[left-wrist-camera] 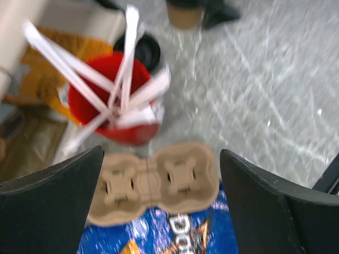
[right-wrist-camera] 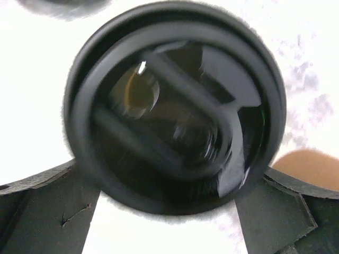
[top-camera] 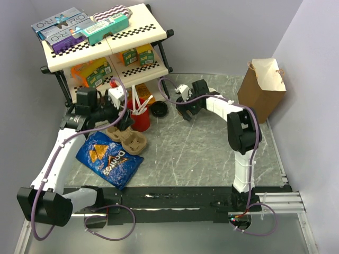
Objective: Pack the takeout coffee
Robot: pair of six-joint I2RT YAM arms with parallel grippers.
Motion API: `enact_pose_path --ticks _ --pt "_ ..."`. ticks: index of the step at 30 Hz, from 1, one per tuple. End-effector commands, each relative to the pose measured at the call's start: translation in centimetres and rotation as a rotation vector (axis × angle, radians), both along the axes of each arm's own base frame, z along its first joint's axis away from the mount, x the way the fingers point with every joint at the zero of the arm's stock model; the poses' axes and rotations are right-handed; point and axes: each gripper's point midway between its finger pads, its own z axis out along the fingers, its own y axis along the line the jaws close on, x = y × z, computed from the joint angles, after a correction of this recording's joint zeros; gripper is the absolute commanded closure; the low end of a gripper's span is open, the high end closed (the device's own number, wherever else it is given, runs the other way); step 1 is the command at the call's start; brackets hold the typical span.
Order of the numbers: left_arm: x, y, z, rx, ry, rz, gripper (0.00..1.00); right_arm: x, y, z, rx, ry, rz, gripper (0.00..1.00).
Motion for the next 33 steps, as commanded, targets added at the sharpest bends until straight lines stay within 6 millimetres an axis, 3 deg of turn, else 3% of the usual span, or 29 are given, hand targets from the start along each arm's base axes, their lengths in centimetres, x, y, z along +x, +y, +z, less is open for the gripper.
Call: enact_pose_path --ticks 1,7,11,13,15,16,21,22,26,28,33 --pt "-1.7 1.0 -2.6 0.071 0.029 -0.014 0.03 -0.9 0.7 7.7 0.089 -0.112 -0.032 0.0" --pt "-2.5 1.2 -5.5 0.132 0.072 -0.083 0.05 -3.0 0.1 8.1 0.082 -0.099 -0.039 0.0" --pt "-2.6 1.0 -6.2 0.212 0.061 -0.227 0.06 -4.7 -0.6 8.0 0.064 -0.062 -0.035 0.0" --pt "-3.0 1.2 -6.9 0.268 0.06 -0.305 0.08 -5.9 -0.5 9.3 0.09 -0.069 -0.015 0.0" --pt "-3.1 2.1 -8.2 0.377 0.049 -0.419 0.12 -7.8 -0.6 8.8 0.106 -0.036 0.007 0.0" --pt "-3.2 2.4 -8.7 0.418 0.041 -0.464 0.14 -8.8 -0.2 10.1 0.14 -0.047 0.031 0.0" --pt "-3.0 4.9 -11.4 0.677 -0.033 -0.758 0.23 -14.4 0.1 10.8 0.218 0.044 0.115 0.01" --pt "-2.8 5.3 -11.8 0.715 -0.046 -0.795 0.24 -15.9 0.6 12.1 0.261 0.04 0.162 0.01" --pt "-2.0 6.2 -13.4 0.825 -0.107 -0.958 0.32 -20.7 0.1 12.5 0.278 0.078 0.293 0.02" --pt "-1.5 6.5 -13.9 0.866 -0.131 -1.013 0.32 -23.1 -0.6 12.1 0.267 0.106 0.332 0.03" --pt "0.3 6.1 -14.1 0.87 -0.159 -1.069 0.37 -25.5 -2.1 10.3 0.224 0.118 0.324 0.04"
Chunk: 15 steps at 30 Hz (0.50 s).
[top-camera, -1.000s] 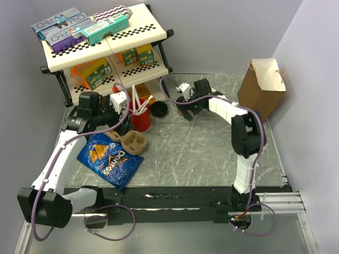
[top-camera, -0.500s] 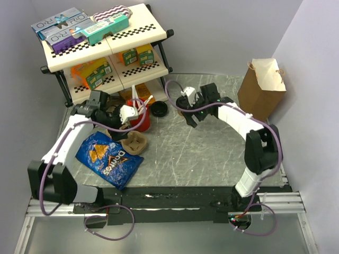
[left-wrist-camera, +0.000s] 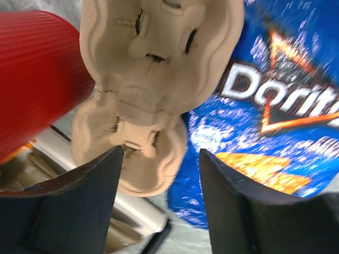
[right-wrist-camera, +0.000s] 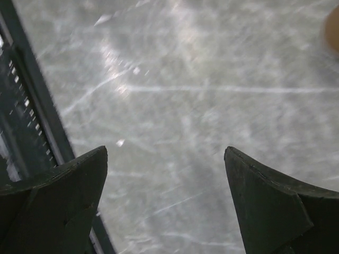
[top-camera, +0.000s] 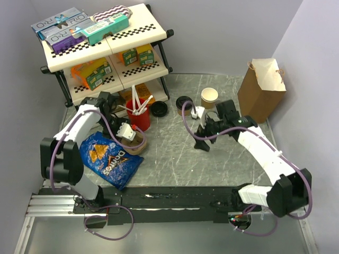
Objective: Pack the takeout coffee
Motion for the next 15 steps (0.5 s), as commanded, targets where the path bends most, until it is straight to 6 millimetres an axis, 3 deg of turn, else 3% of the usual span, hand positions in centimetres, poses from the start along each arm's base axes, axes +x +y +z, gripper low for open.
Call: enact_pose_path --ticks 1,4,9,15 --pt "2.1 -0.6 1.1 0.007 -0.068 -0.18 0.38 -3.9 -1.0 -2.2 -0.022 0.064 0.052 0.04" --pt "2.7 -0.8 1.0 0.013 -0.08 -0.221 0.4 -4.4 -1.3 -2.8 -0.003 0.089 0.037 0.04" --pt "2.9 -0.9 0.6 0.035 -0.074 -0.264 0.43 -2.7 -1.8 -2.3 0.031 0.09 -0.026 0.04" --pt "2.9 -2.9 -0.1 0.023 -0.075 -0.299 0.45 -1.5 -1.7 -2.1 0.057 0.109 -0.05 0.04"
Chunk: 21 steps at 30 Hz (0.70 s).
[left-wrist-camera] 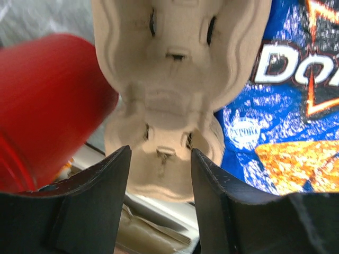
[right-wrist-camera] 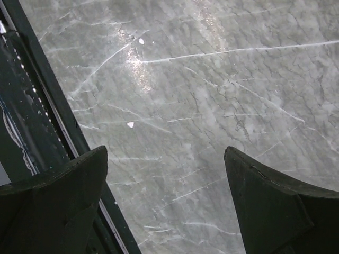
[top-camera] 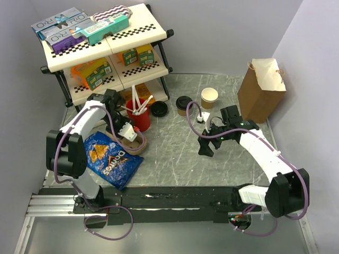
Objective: Pack the takeout coffee
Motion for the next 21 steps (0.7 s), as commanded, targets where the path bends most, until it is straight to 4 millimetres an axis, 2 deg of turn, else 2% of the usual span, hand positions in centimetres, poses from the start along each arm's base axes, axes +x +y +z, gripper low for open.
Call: enact_pose_path --ticks 1,6,11,21 --pt "0.1 -2.4 0.4 -0.03 -0.018 -0.097 0.46 1.6 1.0 1.8 0.06 -0.04 0.006 0.04" --pt "0.1 -3.1 -0.4 -0.02 -0.01 -0.099 0.47 1.6 1.1 1.8 0.067 -0.032 0.005 0.04" --pt "0.0 -2.7 -1.4 0.009 0.009 -0.108 0.49 1.7 1.1 1.6 0.063 -0.029 0.006 0.04" --pt "-0.9 -2.3 -1.8 0.029 0.041 -0.116 0.53 2.2 0.9 1.2 0.046 -0.026 0.004 0.03"
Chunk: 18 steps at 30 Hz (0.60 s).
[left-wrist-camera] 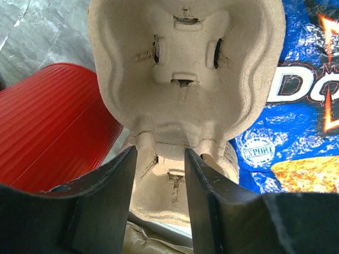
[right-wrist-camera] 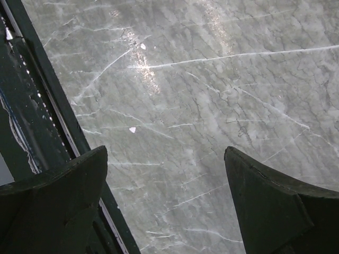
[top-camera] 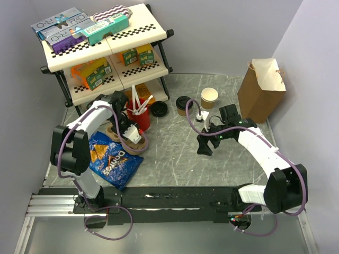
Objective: Pack the takeout coffee
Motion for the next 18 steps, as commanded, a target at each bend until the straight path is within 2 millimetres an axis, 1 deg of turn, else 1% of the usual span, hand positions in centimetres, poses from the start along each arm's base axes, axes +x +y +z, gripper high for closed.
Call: enact_pose_path --ticks 1,6,10,14,18 --pt "-1.17 -0.07 -0.15 -0.004 0.032 -0.045 0.53 1.65 0.47 1.51 0.024 -0.058 0.01 0.03" --pt "-1.52 0.12 -0.14 0.004 0.034 -0.055 0.53 1.94 0.54 1.39 0.022 -0.051 0.011 0.03" --pt "-1.59 0.19 -0.27 0.008 0.037 -0.058 0.51 2.13 0.67 1.45 0.025 -0.046 0.012 0.03" --pt "-1.65 0.28 -0.16 0.012 0.036 -0.062 0.51 2.23 0.66 1.41 0.019 -0.043 0.014 0.03" --pt "-2.0 0.43 -0.49 0.021 0.044 -0.067 0.51 2.33 0.71 1.4 0.023 -0.039 0.014 0.03"
